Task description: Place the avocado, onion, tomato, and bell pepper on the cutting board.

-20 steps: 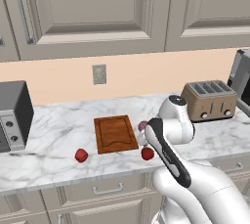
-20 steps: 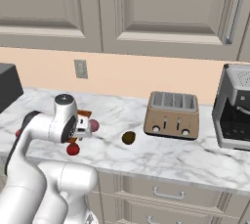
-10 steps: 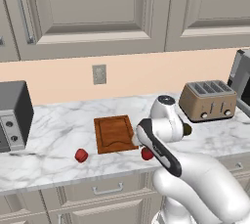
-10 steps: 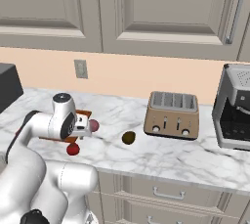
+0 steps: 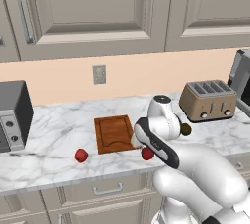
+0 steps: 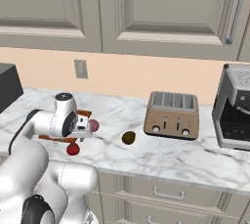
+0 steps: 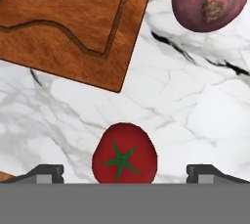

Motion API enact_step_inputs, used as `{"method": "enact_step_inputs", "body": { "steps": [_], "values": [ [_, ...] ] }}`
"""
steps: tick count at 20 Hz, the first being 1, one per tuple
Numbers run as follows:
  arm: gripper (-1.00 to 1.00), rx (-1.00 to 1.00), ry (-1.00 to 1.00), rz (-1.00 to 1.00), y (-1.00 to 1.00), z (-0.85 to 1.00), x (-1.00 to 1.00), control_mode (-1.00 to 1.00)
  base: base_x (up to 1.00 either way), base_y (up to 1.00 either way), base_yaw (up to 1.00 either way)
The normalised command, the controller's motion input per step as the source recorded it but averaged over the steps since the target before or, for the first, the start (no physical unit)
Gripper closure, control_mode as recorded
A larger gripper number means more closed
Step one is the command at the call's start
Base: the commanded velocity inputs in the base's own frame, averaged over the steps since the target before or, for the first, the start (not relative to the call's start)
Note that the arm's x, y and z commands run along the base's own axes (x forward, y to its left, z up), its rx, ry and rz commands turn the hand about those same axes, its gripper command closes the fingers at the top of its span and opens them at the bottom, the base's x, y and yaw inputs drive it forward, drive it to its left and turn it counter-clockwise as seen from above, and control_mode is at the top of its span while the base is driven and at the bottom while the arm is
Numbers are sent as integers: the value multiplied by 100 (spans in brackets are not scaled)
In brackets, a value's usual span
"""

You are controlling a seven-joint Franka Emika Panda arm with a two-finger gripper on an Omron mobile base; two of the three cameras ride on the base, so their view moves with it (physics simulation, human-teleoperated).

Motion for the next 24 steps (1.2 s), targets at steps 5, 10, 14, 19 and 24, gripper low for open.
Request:
{"method": "enact_step_inputs", "body": {
  "steps": [5,10,14,19,24],
  "values": [
    [-100,0,7,0,0,-33,-14,-100,0,0,0],
    [-100,0,5,0,-1,-30,-13,-100,0,0,0],
    [-100,0,4,-1,-12,-29,-12,-100,0,0,0],
    [-100,-1,1,-2,-24,-30,-3,-100,0,0,0],
    [-100,0,0,0,-3,-25,1,-100,0,0,0]
  ]
}}
